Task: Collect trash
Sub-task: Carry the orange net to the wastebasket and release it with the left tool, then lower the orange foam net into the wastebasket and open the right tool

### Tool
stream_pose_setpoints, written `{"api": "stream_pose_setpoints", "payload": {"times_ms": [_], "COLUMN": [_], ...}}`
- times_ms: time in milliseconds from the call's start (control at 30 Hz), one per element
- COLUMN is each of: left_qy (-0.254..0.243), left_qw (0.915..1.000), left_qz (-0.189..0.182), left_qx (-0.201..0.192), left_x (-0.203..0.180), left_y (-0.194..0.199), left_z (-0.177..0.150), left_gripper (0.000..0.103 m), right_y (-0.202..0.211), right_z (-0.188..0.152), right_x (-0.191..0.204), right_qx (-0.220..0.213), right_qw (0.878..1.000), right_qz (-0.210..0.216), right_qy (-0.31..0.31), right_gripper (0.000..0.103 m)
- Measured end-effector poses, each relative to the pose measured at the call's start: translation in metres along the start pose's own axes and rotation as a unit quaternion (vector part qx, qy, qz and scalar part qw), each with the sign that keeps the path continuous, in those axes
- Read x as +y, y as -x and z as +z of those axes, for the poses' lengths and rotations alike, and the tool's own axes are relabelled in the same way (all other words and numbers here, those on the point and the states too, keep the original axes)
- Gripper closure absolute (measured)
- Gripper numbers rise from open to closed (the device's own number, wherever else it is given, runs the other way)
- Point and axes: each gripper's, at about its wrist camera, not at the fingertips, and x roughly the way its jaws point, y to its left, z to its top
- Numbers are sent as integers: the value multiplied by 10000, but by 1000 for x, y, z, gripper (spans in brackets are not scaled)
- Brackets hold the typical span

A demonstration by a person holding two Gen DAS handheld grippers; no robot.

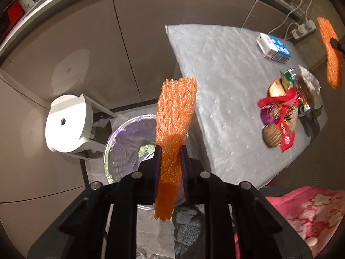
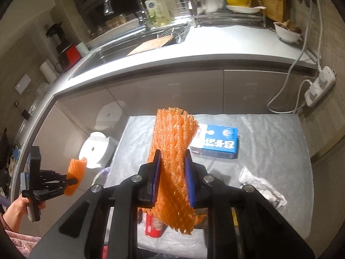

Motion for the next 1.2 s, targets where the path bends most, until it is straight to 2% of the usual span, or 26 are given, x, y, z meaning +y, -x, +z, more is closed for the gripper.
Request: {"api": "stream_pose_setpoints", "payload": {"times_ms": [100,200,433,467,533,667,733,833,1000,1033,1100,1200], "left_qy": [-25,-79,-289,-292,-309,-375,-417,-527,-555,-528,-552,-622], "left_qw": [9999,9994,9939,9932,9917,9921,9935,9950,9968,9973,9979,9978], "left_qz": [33,-106,-172,-154,-30,-19,-20,33,42,2,45,86], "left_qx": [135,322,1049,1118,1248,1195,1060,851,578,508,326,216], "left_x": [13,22,41,44,48,51,50,47,43,43,41,37], "left_y": [-27,-56,-123,-128,-137,-133,-123,-109,-84,-78,-66,-52], "left_z": [-10,-14,-30,-34,-39,-44,-44,-40,-33,-31,-29,-29], "left_gripper": [85,85,85,82,62,53,44,36,33,25,16,16], "right_y": [-4,-4,-6,-7,-8,-16,-21,-28,-45,-49,-59,-75], "right_z": [-4,-7,-20,-23,-27,-35,-38,-40,-42,-43,-43,-47], "right_x": [26,52,103,109,117,129,134,145,162,165,171,181], "right_qx": [65,132,289,308,342,441,480,514,653,693,783,944], "right_qw": [9999,9998,9990,9990,9990,9987,9984,9979,9957,9952,9937,9906], "right_qz": [71,124,126,128,142,169,194,253,352,391,464,541], "right_qy": [52,125,304,313,268,209,230,291,553,578,655,830], "right_gripper": [82,82,82,82,82,82,82,82,82,82,82,81]}}
